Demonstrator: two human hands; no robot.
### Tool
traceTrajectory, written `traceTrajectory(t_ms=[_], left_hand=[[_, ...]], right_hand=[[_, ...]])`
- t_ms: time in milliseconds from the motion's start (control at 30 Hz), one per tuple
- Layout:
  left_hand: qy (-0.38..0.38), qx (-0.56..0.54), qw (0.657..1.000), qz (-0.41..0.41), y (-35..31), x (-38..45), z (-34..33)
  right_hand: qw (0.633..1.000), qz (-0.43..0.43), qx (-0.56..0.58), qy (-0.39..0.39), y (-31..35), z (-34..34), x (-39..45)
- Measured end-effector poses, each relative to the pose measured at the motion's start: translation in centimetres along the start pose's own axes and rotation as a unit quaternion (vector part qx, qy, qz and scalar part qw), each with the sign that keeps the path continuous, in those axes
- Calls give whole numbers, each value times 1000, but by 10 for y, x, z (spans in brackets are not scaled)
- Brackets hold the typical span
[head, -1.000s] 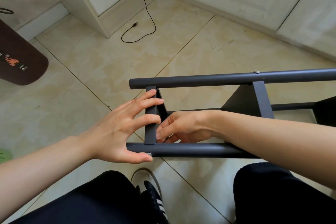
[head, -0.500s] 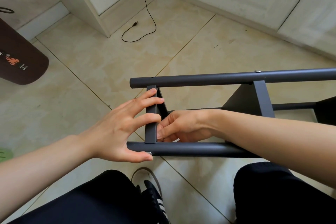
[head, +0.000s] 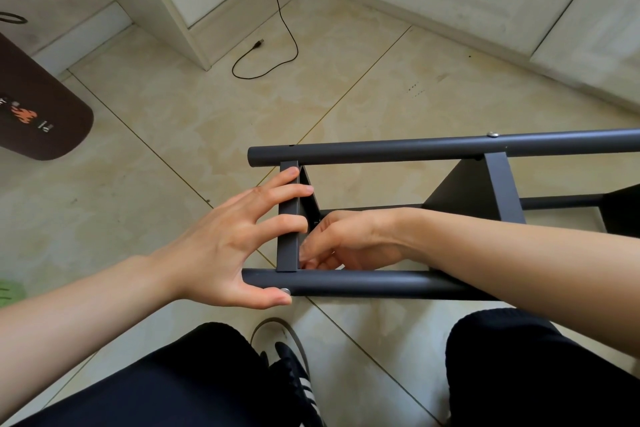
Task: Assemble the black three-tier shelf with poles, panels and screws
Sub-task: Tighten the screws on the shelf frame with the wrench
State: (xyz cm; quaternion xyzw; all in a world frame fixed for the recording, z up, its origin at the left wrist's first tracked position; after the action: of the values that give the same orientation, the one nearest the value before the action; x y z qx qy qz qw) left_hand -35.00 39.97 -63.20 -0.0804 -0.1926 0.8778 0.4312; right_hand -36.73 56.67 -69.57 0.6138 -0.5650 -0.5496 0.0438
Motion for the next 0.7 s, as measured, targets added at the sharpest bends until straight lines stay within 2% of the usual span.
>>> traceTrajectory(t_ms=[700], left_hand=[[-3, -3, 1000, -5, 1, 0, -1]], right_hand=[[999, 12, -47, -19, -3, -2, 3]])
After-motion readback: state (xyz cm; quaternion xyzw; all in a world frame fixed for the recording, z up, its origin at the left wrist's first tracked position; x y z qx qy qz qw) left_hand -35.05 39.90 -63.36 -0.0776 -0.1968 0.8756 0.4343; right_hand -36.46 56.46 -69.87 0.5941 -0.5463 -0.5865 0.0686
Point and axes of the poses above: each hand's wrist, its own x-axis towards the middle knuckle, its own z-axis out of the back of the hand, y = z × x, the point moved 3 cm from there along x, towards the middle knuckle, and after that the axes turned 1 degree about -x, right-handed, at the moved point
